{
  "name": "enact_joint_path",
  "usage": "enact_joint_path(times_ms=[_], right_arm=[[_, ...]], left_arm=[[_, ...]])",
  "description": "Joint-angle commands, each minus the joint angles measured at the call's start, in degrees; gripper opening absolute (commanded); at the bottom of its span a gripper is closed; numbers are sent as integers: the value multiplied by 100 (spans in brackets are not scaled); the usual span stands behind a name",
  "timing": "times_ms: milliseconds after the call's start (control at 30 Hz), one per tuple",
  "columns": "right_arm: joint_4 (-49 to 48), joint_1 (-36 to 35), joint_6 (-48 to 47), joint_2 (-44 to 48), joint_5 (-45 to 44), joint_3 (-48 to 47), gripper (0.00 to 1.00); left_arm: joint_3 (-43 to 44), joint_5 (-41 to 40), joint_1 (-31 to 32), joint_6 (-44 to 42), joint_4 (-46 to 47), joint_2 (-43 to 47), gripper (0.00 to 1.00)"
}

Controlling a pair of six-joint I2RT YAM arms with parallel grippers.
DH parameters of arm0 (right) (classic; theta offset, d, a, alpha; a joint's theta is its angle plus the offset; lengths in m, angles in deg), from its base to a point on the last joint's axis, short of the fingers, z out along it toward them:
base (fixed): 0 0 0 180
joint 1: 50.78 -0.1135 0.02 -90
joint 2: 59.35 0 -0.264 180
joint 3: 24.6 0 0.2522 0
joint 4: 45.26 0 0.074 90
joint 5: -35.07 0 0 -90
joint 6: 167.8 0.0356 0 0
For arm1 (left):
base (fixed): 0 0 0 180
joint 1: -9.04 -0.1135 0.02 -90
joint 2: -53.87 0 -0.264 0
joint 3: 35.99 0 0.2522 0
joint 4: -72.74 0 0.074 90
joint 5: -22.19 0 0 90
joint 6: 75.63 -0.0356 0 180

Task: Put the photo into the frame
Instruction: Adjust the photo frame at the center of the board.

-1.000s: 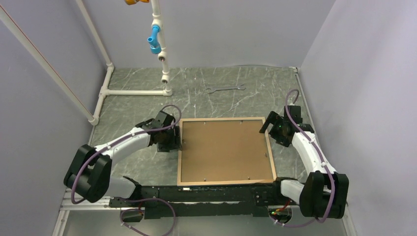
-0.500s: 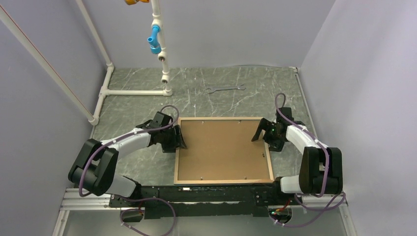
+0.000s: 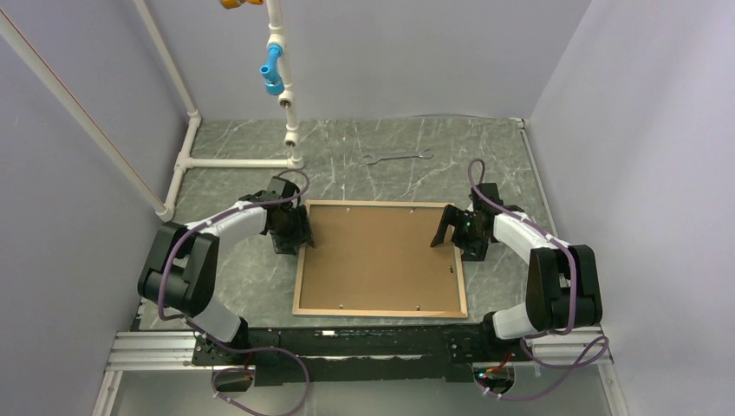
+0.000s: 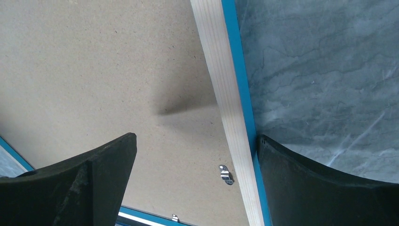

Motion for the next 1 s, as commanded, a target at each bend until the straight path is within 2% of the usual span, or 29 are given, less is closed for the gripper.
enact_joint_path(times_ms=[0,100,200,467,733,800,967], right_arm=[[-166,-45,-35,-87,125,-250,100],[-198,-44,-44,-113,171,-241,99],[-229,-41,-52,-113,239,-220,99],[-307,-50,-70,-75,373,-111,99],[-376,-87,-77,-131,474,-52,99],[-372,-86,-94,-135,474,-52,99],[-361,-88,-140,-149,477,-43,99]], left_arm=[[383,-369,-245,-345,-288,-335,65],[718,-575,-259,-417,-439,-585,65],[948,-375,-265,-475,-338,-857,63],[1006,-465,-239,-447,-167,-1124,57],[1312,-782,121,-417,-398,-1348,57],[1365,-910,144,-366,-464,-1448,53],[1266,-795,167,-343,-345,-1535,31]])
